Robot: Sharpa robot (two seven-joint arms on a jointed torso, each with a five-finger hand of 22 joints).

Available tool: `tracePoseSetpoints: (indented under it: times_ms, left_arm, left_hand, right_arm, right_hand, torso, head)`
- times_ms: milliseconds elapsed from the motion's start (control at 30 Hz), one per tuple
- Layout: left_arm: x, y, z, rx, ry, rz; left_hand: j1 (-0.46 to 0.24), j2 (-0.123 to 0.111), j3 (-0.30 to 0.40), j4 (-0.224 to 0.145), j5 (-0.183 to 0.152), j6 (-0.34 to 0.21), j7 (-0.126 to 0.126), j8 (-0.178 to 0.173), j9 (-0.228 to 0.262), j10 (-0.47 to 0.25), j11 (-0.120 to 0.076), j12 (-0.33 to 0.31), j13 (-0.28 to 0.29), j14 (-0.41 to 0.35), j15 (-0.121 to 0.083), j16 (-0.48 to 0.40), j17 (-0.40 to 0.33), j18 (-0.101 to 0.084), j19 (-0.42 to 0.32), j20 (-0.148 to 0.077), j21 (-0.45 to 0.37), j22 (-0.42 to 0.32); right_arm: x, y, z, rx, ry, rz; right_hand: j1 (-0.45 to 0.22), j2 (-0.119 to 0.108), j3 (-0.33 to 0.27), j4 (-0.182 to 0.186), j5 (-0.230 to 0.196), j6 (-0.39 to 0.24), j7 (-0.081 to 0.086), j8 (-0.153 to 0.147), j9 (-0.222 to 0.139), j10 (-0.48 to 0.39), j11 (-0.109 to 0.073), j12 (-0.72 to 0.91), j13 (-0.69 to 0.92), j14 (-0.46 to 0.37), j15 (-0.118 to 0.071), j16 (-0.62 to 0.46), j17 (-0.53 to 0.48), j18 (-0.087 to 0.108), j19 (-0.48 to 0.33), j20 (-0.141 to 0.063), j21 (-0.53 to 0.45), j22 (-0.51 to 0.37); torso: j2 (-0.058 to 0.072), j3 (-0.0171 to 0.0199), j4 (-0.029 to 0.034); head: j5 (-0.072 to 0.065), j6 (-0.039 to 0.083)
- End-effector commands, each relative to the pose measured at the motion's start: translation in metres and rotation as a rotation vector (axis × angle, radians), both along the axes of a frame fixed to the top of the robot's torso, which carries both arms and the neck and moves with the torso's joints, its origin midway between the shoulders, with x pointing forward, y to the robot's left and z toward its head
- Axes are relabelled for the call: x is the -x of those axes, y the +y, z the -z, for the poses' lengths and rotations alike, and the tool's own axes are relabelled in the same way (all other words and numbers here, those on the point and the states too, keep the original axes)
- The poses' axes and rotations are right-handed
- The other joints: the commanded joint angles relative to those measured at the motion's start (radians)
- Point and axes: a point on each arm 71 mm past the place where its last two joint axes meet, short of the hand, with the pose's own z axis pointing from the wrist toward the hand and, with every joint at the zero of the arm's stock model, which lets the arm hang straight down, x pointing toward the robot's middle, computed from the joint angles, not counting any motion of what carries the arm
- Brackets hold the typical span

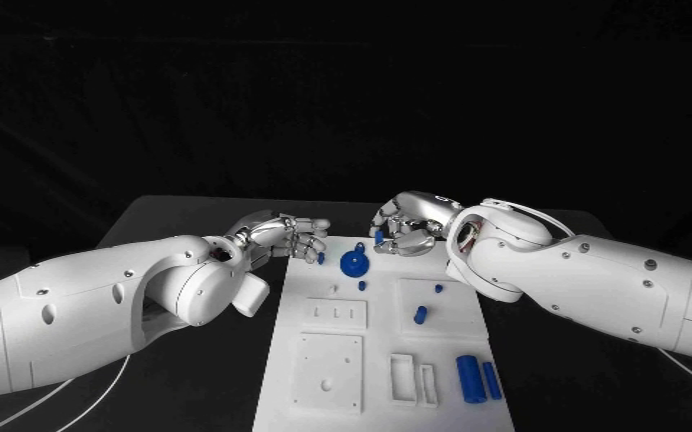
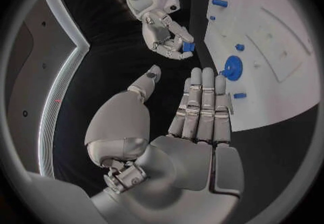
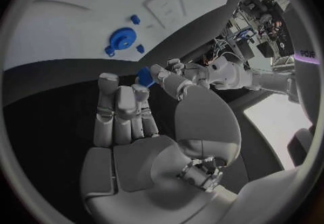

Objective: Assemble the parts on the task board

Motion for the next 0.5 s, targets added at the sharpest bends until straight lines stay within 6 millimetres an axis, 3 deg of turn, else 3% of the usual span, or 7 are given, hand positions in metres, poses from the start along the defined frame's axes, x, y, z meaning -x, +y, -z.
tracePoseSetpoints:
  times_ms: [33, 233, 400, 500]
  left_arm:
    - [0.003, -0.006, 0.004, -0.027, 0.064, -0.031]
    - [0.006, -0.013, 0.005, -0.014, 0.097, 0.001]
    - [0.006, -0.015, 0.006, -0.033, 0.1, 0.022]
    - [0.005, -0.017, 0.007, -0.086, 0.075, 0.039]
  left_hand:
    - [-0.016, -0.007, -0.002, 0.012, -0.002, 0.006, -0.001, -0.002, -0.003, 0.003, -0.001, 0.004, 0.002, 0.004, -0.001, 0.006, 0.002, -0.01, 0.005, 0.002, 0.001, 0.006]
    - [-0.02, -0.034, 0.016, 0.039, -0.002, -0.009, 0.007, -0.017, -0.016, -0.016, 0.007, -0.005, 0.001, -0.002, 0.0, 0.008, 0.003, -0.006, 0.006, 0.003, -0.003, 0.009]
    - [-0.023, -0.036, 0.025, 0.058, -0.002, -0.005, 0.006, -0.016, -0.02, -0.014, 0.006, -0.003, 0.004, 0.001, 0.0, 0.012, 0.005, -0.004, 0.008, 0.004, -0.004, 0.011]
    - [-0.029, -0.04, 0.026, 0.071, -0.002, 0.002, 0.004, -0.013, -0.02, -0.01, 0.004, 0.0, 0.007, 0.004, -0.002, 0.016, 0.007, -0.003, 0.012, 0.002, -0.004, 0.012]
  right_arm:
    - [0.005, 0.013, 0.001, 0.038, -0.03, -0.017]
    - [0.009, 0.027, 0.004, 0.039, -0.033, -0.049]
    - [0.01, 0.033, 0.005, 0.041, -0.037, -0.061]
    - [0.011, 0.037, 0.007, 0.038, -0.033, -0.068]
  right_hand:
    - [-0.003, -0.012, -0.002, 0.011, 0.003, 0.022, 0.017, -0.002, 0.001, 0.005, -0.003, 0.005, -0.001, 0.009, -0.001, 0.005, 0.002, 0.025, 0.005, -0.007, 0.005, 0.018]
    - [-0.005, -0.015, -0.004, 0.013, 0.001, 0.023, 0.017, -0.002, 0.001, 0.006, -0.003, 0.005, -0.001, 0.01, -0.001, 0.005, 0.003, 0.025, 0.006, -0.007, 0.005, 0.018]
    - [-0.005, -0.016, -0.005, 0.013, 0.002, 0.023, 0.016, -0.003, 0.001, 0.006, -0.004, 0.005, -0.001, 0.01, -0.001, 0.006, 0.004, 0.025, 0.006, -0.007, 0.006, 0.018]
    - [-0.005, -0.017, -0.006, 0.013, 0.002, 0.023, 0.016, -0.003, 0.002, 0.006, -0.004, 0.005, -0.001, 0.01, -0.001, 0.006, 0.004, 0.025, 0.006, -0.008, 0.006, 0.018]
  torso:
    - [-0.005, -0.0013, 0.0009]
    - [-0.005, -0.0011, -0.0005]
    - [-0.003, 0.0012, 0.0003]
    - [-0.003, 0.0016, 0.0011]
  head:
    - [0.004, -0.004]
    - [0.001, -0.005]
    - [-0.001, -0.005]
    - [0.008, -0.007]
